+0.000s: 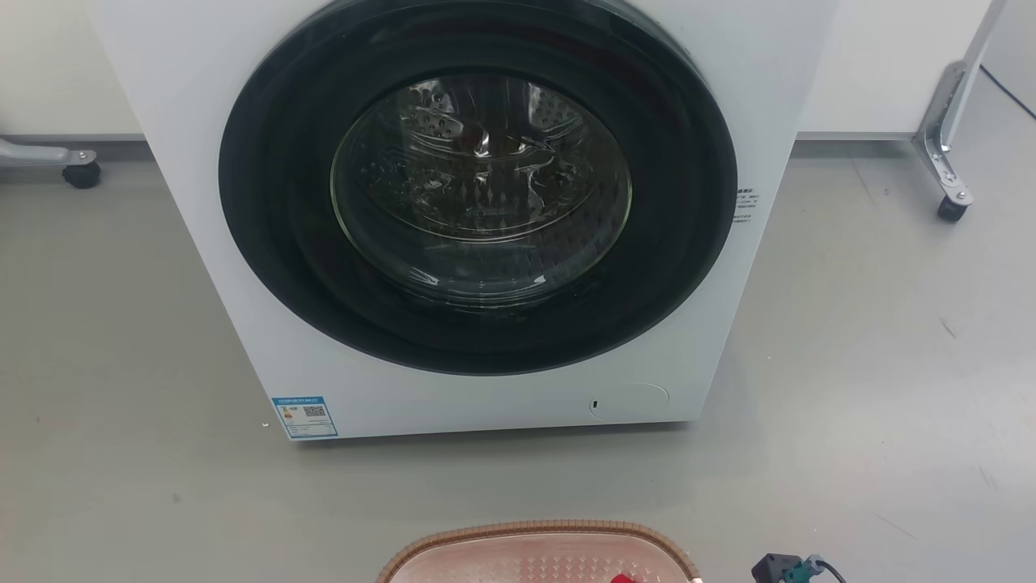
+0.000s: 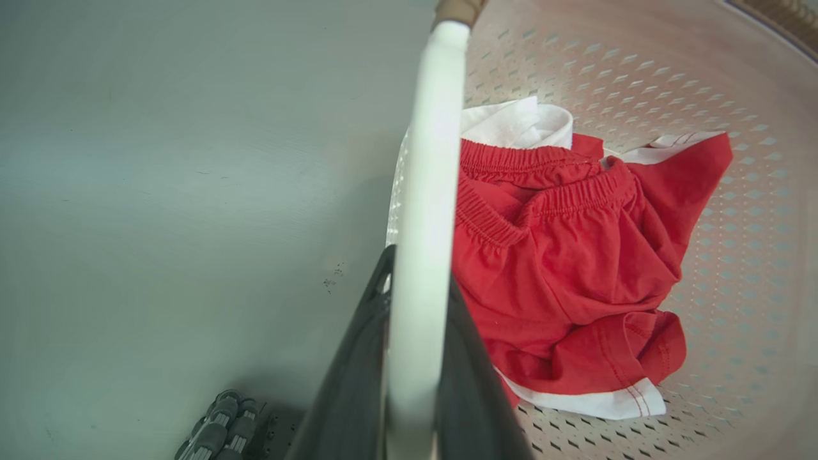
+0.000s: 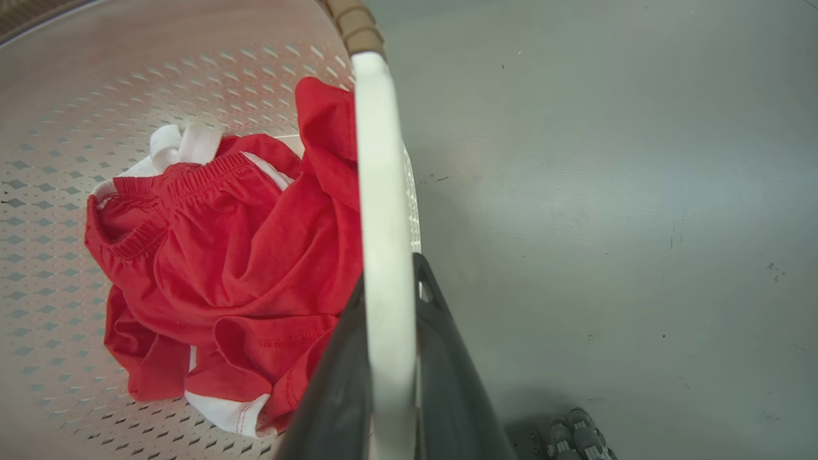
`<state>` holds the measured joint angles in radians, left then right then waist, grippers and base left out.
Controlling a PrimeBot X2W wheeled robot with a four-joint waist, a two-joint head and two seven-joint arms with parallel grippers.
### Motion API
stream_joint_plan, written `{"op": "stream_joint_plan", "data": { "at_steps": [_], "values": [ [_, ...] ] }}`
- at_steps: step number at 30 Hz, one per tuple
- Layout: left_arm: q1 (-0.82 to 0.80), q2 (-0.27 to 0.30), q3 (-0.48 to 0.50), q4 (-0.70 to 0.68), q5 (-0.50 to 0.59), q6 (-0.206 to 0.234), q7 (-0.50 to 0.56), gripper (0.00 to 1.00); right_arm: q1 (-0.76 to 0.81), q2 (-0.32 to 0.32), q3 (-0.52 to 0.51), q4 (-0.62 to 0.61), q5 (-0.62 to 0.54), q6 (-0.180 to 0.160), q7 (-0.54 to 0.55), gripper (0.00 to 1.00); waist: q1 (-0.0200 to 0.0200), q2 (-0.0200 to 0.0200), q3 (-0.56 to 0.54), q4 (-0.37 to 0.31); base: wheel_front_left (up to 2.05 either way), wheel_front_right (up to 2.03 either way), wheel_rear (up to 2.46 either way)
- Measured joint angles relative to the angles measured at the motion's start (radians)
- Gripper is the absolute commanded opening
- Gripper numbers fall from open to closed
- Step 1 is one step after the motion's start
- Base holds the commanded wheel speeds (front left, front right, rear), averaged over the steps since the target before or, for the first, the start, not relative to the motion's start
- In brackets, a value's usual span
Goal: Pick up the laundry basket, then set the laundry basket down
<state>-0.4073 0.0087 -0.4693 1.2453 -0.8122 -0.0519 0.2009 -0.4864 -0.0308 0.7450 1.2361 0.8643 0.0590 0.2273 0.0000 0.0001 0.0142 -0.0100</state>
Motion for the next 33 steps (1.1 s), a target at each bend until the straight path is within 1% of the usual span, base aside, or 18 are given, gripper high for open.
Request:
{"op": "stream_joint_plan", "data": {
  "at_steps": [6,17,22,33],
  "values": [
    [0.000,0.002,-0.014,-0.006,-0.007,0.008,0.000,0.00,0.000,0.000,0.001,0.002,0.006,0.000,-0.001,0.00,0.0000,0.0000,0.001,0.003,0.00,0.00,0.00],
    [-0.003,0.002,-0.024,-0.009,-0.014,0.009,-0.011,0.00,-0.005,0.000,0.000,0.001,0.016,0.000,-0.018,0.00,0.0000,0.0000,0.021,0.004,0.00,0.00,0.00],
    [-0.031,0.004,-0.024,-0.011,-0.014,0.009,-0.023,0.00,-0.040,-0.001,-0.002,0.001,0.016,0.000,-0.029,0.00,0.0001,0.0000,0.052,0.003,0.00,0.00,0.00],
    [-0.130,0.004,-0.027,-0.022,-0.005,0.012,-0.073,0.00,-0.142,-0.008,-0.012,0.001,0.015,-0.006,-0.083,0.00,0.0003,0.0000,0.162,-0.001,0.00,0.00,0.00]
  ]
}}
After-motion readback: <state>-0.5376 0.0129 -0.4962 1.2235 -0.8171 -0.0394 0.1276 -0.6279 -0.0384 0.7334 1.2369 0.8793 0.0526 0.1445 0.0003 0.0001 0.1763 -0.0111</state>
